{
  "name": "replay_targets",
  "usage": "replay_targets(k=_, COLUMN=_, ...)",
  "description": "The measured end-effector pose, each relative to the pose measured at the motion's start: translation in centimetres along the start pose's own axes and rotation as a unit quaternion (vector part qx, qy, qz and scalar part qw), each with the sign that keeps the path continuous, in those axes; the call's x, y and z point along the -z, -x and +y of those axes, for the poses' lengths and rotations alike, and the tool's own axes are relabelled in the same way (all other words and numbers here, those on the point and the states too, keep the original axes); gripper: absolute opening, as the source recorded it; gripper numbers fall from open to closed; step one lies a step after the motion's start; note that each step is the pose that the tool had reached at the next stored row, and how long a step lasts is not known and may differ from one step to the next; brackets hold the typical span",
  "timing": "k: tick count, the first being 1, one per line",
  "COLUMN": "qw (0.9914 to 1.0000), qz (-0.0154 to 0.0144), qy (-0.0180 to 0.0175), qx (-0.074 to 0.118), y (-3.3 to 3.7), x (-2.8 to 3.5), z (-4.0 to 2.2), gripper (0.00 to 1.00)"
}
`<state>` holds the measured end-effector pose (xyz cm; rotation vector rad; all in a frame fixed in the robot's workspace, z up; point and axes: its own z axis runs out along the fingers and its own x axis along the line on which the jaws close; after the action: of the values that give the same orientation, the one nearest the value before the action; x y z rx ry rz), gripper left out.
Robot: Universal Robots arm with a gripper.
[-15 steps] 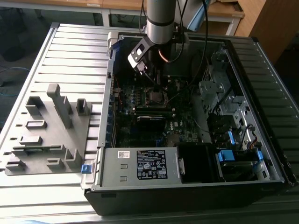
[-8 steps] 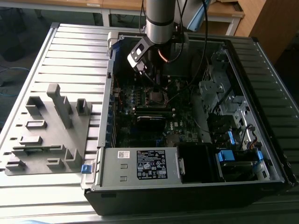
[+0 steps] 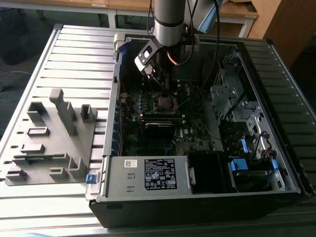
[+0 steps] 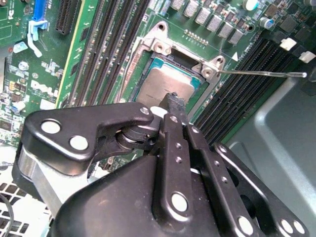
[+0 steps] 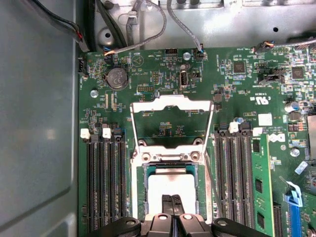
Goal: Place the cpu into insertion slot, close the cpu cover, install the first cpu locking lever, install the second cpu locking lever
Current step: 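Close the cpu cover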
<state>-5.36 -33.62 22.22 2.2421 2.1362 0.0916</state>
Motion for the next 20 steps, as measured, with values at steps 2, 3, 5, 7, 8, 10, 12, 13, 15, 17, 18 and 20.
replay_targets(k=2, qw=1.0, qz=0.0, qy=0.0, qx=0.0, y=0.0, x=0.0, z=0.0, gripper=0.11)
replay_targets(k=3, qw=1.0, qz=-0.0001, qy=0.0, qx=0.0, y=0.0, x=0.01, z=0.0, gripper=0.11)
replay_targets(k=5, qw=1.0, qz=-0.0003, qy=0.0, qx=0.0, y=0.0, x=0.01, z=0.0, gripper=0.11)
replay_targets(k=7, qw=1.0, qz=-0.0017, qy=0.0001, qx=0.0, y=-0.02, x=0.07, z=0.0, gripper=0.11)
replay_targets(k=8, qw=1.0, qz=-0.0017, qy=0.0, qx=0.0, y=-0.02, x=0.09, z=0.01, gripper=0.11)
replay_targets(k=10, qw=1.0, qz=-0.0018, qy=0.0, qx=0.0, y=-0.02, x=0.12, z=0.01, gripper=0.11)
replay_targets(k=12, qw=1.0, qz=-0.0017, qy=0.0, qx=0.0, y=-0.01, x=0.17, z=0.01, gripper=0.11)
replay_targets(k=13, qw=1.0, qz=-0.0017, qy=0.0, qx=0.0, y=-0.02, x=0.2, z=0.01, gripper=0.11)
replay_targets(k=15, qw=1.0, qz=-0.0017, qy=0.0, qx=0.0, y=-0.02, x=0.27, z=0.02, gripper=0.11)
replay_targets(k=17, qw=1.0, qz=-0.0017, qy=0.0, qx=0.0, y=-0.02, x=0.38, z=0.03, gripper=0.11)
replay_targets(k=18, qw=1.0, qz=-0.0017, qy=0.0001, qx=0.0, y=-0.02, x=0.44, z=0.03, gripper=0.11)
replay_targets(k=20, qw=1.0, qz=-0.0017, qy=0.0, qx=0.0, y=-0.02, x=0.55, z=0.04, gripper=0.11)
